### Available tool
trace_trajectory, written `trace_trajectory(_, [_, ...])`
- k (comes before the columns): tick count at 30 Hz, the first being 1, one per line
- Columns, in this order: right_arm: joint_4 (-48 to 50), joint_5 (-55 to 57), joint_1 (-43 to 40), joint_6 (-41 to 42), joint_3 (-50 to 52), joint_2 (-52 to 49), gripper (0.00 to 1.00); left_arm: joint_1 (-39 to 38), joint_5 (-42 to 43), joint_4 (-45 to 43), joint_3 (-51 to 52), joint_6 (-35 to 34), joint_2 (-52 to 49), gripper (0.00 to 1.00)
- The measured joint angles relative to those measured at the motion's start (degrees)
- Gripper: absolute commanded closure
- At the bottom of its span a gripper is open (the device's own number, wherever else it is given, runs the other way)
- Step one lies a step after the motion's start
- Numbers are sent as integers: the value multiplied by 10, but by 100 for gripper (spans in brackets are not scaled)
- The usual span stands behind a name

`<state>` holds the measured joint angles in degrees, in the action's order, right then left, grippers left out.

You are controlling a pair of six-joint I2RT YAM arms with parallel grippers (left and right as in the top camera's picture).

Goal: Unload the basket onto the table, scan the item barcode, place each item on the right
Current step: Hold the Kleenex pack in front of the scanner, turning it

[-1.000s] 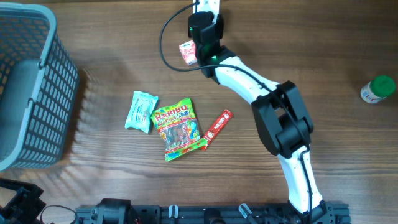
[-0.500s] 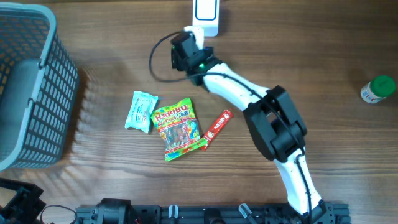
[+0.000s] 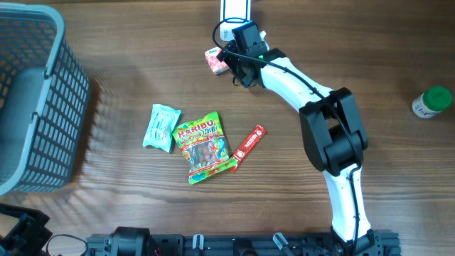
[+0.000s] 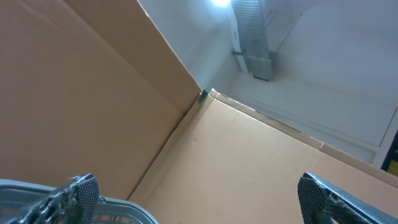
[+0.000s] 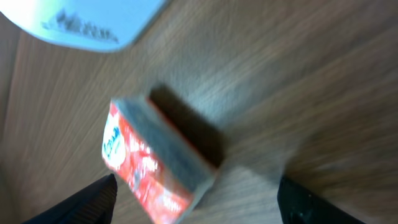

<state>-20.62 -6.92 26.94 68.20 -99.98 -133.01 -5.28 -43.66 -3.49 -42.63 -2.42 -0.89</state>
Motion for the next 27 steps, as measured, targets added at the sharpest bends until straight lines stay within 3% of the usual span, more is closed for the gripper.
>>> trace_trajectory(8, [-2,-20,9,68,0,0,15,0,0,0,0,0,0,0])
trace_trajectory(21, [36,-2,11,108,0,-15,21,0,0,0,0,0,0,0])
trace_trajectory(23, [43,-14,12,116,-7,-21,28,0,0,0,0,0,0,0])
trace_trajectory(24, [44,-18,12,117,-10,-25,36,0,0,0,0,0,0,0])
trace_trajectory(27, [50,-27,16,130,-17,-37,83,0,0,0,0,0,0,0])
